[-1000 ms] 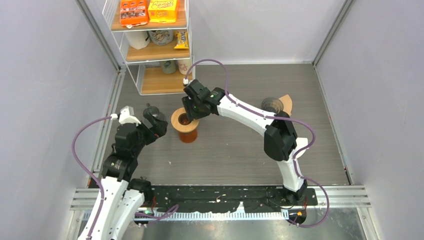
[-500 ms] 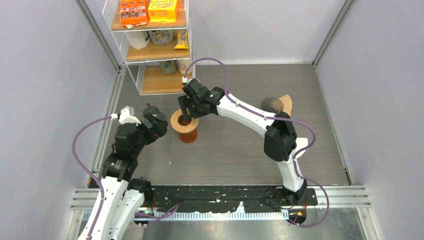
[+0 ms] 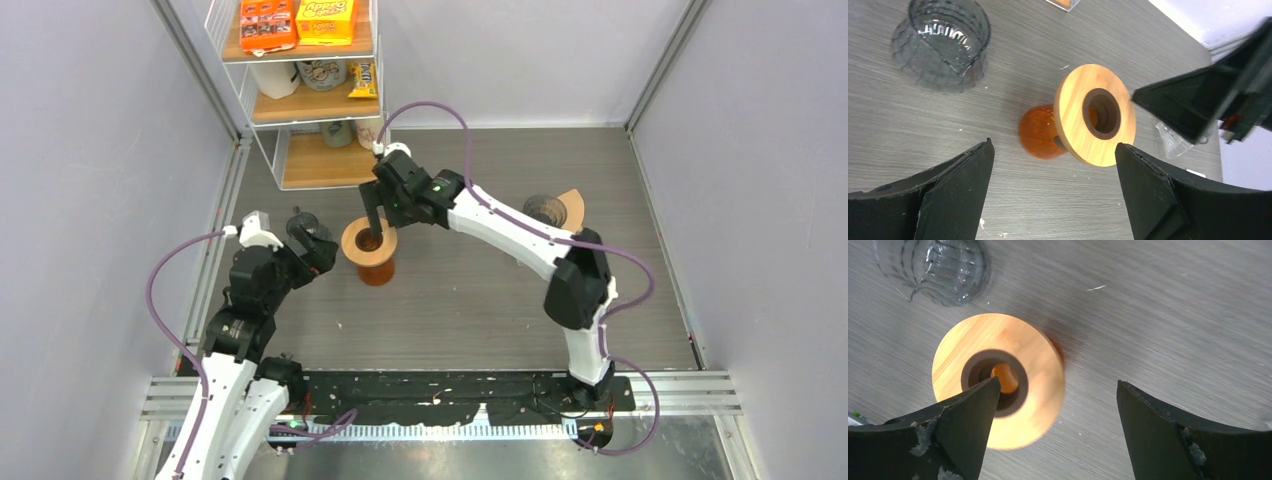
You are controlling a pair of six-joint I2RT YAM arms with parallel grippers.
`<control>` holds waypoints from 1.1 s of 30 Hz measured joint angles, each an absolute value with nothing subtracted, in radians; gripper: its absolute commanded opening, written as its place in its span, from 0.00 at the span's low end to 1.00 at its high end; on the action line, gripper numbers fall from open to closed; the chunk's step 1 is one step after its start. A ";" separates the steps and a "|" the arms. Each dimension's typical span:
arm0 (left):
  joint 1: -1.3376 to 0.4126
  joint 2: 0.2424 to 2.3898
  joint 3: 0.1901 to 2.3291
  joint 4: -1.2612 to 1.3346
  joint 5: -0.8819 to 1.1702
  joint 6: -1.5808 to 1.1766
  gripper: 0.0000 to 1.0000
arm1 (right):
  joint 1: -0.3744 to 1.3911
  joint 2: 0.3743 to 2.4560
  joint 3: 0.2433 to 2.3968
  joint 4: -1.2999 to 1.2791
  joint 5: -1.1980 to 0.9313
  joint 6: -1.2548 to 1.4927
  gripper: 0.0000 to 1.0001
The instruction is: Place the coffee filter in the dripper
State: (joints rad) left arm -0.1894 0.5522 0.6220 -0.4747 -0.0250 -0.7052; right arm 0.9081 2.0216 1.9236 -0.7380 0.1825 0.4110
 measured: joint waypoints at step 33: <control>-0.189 0.619 0.611 -0.398 0.072 -0.679 0.99 | 0.349 0.984 0.662 -0.263 0.288 0.488 0.95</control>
State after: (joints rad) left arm -0.1894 0.6193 0.6113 -0.3981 0.0719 -0.6792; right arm 0.3492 0.9840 0.6621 -0.2626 0.2882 0.4885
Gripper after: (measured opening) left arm 0.993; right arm 0.955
